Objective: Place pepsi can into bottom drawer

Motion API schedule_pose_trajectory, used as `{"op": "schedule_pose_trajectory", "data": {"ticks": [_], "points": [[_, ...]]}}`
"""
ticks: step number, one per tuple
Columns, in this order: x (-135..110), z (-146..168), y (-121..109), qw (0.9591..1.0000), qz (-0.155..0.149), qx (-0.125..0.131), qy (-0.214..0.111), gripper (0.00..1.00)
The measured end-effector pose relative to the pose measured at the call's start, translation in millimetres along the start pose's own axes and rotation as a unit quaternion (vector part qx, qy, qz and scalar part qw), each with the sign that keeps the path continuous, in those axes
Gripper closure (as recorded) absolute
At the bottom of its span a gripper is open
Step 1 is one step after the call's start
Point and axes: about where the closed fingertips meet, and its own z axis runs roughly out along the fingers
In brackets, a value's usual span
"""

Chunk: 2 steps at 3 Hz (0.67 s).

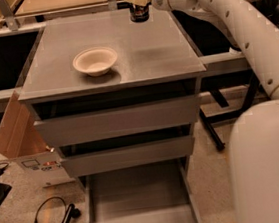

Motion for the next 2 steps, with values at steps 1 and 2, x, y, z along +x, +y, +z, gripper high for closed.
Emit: {"op": "schedule_pose_trajectory", "data": {"ticks": [1,2], "points": [[16.9,-78.1,42.2,0.9982,-0.023,-0.054,-0.011,1.00],[53.9,-133.9,69.1,0.9933,-0.041,-0.108,-0.009,1.00]]}}
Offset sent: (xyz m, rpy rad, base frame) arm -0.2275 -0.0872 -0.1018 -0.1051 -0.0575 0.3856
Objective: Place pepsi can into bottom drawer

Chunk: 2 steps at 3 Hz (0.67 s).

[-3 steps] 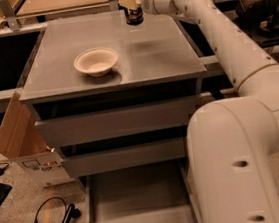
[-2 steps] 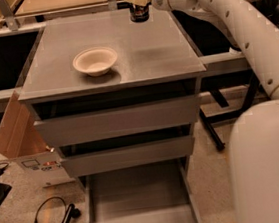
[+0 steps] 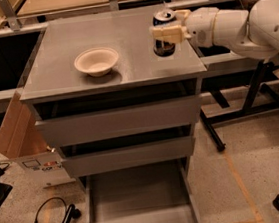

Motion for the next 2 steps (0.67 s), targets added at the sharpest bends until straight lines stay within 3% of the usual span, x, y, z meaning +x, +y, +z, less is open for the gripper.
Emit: {"op": "schedule_pose_trajectory", "data": {"ticks": [1,2], "points": [[44.2,-72.4,20.1,0.9992,0.022,-0.026,0.020,1.00],[91.1,-154.5,27.2,0.9974,0.068,-0.002,0.026,1.00]]}}
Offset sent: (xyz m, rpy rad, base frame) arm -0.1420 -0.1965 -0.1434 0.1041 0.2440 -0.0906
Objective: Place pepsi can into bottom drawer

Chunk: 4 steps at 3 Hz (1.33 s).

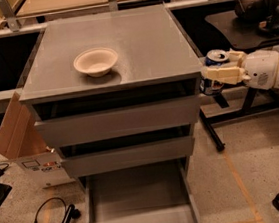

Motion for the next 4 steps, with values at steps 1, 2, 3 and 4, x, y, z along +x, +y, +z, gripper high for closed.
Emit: {"op": "schedule_pose_trajectory", "data": {"ticks": [1,2,3,4], "points": [[0.0,0.0,0.0,1.0000,0.000,0.000,0.000,1.00],[24.9,16.7,11.8,0.9998,-0.005,-0.018,0.007,1.00],[81.5,29.2,30.6,0.9991,-0.011,-0.035,0.021,1.00],[154.3,45.2,51.6,0.9969,-0.027,-0.062,0.040,1.00]]}}
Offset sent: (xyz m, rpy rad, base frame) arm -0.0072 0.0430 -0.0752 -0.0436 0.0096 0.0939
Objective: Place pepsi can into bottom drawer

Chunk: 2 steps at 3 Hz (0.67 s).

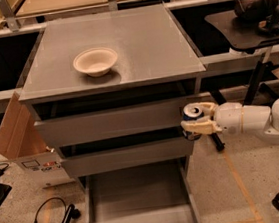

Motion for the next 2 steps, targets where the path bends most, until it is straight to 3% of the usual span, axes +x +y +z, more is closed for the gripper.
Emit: {"op": "schedule_pose_trajectory", "data": {"ticks": [1,2], "points": [[61.5,19.2,9.0,0.9998,0.003,-0.019,0.011,1.00],[130.1,36.8,21.8,0.9977,0.056,-0.039,0.009,1.00]]}}
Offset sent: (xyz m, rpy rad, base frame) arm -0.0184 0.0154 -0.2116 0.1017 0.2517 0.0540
